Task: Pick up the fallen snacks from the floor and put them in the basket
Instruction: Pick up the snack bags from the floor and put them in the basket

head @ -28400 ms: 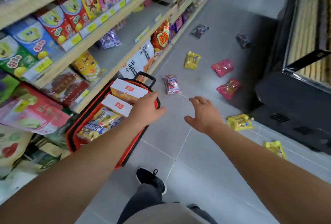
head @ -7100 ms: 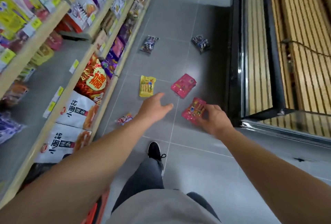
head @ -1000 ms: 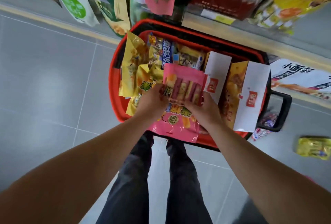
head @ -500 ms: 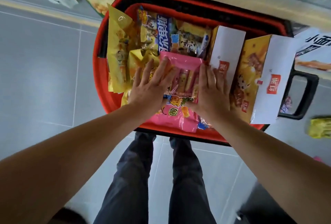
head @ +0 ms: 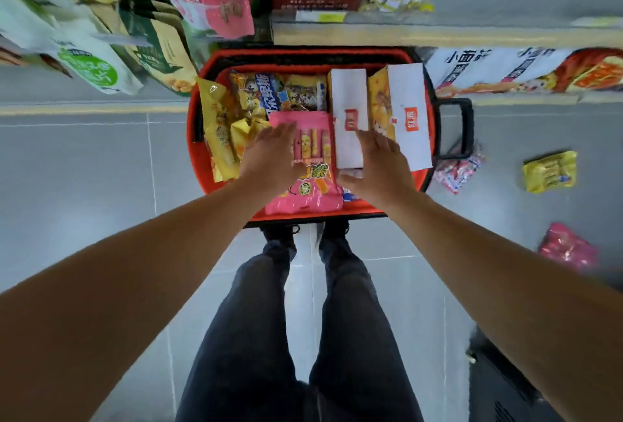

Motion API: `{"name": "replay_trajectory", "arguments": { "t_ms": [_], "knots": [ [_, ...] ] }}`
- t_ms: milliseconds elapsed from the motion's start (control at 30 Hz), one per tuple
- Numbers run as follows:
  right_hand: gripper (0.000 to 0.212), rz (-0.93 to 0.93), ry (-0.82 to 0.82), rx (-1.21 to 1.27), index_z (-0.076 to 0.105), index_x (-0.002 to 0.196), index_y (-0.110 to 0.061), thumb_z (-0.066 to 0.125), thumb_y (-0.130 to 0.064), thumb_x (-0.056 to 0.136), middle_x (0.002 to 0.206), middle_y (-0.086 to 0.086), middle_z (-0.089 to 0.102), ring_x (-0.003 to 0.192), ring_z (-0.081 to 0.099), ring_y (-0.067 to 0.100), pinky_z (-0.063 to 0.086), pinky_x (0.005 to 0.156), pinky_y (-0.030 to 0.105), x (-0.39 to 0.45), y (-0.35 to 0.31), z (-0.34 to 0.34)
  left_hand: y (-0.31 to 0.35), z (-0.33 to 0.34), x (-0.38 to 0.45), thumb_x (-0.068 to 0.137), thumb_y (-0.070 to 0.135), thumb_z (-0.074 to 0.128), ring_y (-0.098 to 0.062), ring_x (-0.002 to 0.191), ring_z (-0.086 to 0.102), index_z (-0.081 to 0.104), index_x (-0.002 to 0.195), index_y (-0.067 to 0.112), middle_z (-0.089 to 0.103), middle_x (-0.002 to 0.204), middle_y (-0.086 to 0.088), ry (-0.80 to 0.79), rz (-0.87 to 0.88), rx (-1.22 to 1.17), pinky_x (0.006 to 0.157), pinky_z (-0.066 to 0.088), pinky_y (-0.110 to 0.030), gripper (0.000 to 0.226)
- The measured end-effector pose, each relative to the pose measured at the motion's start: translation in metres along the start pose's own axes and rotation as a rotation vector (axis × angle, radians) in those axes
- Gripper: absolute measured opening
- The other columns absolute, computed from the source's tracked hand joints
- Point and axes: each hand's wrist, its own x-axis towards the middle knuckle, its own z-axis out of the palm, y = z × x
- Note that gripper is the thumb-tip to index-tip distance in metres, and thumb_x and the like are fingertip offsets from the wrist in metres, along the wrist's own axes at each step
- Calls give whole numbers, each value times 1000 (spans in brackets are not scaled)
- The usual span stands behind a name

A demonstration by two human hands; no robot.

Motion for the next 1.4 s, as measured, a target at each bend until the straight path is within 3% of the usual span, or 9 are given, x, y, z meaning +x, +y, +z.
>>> {"name": "replay_trajectory", "arguments": {
  "t_ms": [267,367,467,600,733,933,1167,1400],
  "knots": [
    [75,253,122,230,38,149,-15,65,-49,87,148,9,45,136,40,32,37,111,42,-143,25,-48,103,-57,-80,88,36,68,-28,119,59,37,147,14,51,143,-7,-43,198,-56,100,49,-43,70],
    [72,363,193,306,40,148,-18,64,-48,88,148,8,46,136,41,33,38,111,43,-194,52,-51,150,-59,-101,89,41,66,-26,129,50,36,149,17,46,149,-6,-88,266,-50,106,43,-43,71],
    [76,457,229,345,34,152,-16,62,-51,90,155,7,38,142,35,31,33,115,42,-238,84,-51,197,-47,-122,89,39,67,-27,134,46,41,147,13,50,146,-9,-111,324,-12,108,37,-38,69],
    [78,549,267,403,29,154,-18,60,-52,91,157,7,34,142,32,31,32,115,41,-291,129,-44,256,-20,-154,90,36,64,-30,124,53,49,140,11,60,130,-11,-136,384,35,102,42,-38,58],
    [77,598,344,473,32,153,-17,61,-52,91,155,6,36,140,34,31,35,113,40,-361,190,-31,328,16,-196,93,41,59,-28,140,39,36,150,17,41,153,-7,-117,458,91,111,33,-36,67],
    [76,640,437,559,33,152,-15,63,-50,91,155,7,37,140,35,31,34,114,40,-448,275,-22,418,66,-240,93,38,61,-25,138,41,36,150,17,39,154,-6,-115,534,63,106,34,-29,66],
    [75,685,527,622,36,151,-11,64,-47,91,152,11,41,139,39,32,36,112,39,-499,343,-31,487,99,-254,90,46,63,-24,136,44,42,148,21,42,153,-2,-105,541,36,105,35,-29,67],
    [75,701,529,653,36,150,-11,64,-48,91,151,12,41,138,40,32,37,110,38,-489,402,-51,540,120,-224,87,50,63,-18,141,39,41,149,24,35,156,7,-158,513,8,109,33,-30,70]
  ]
}}
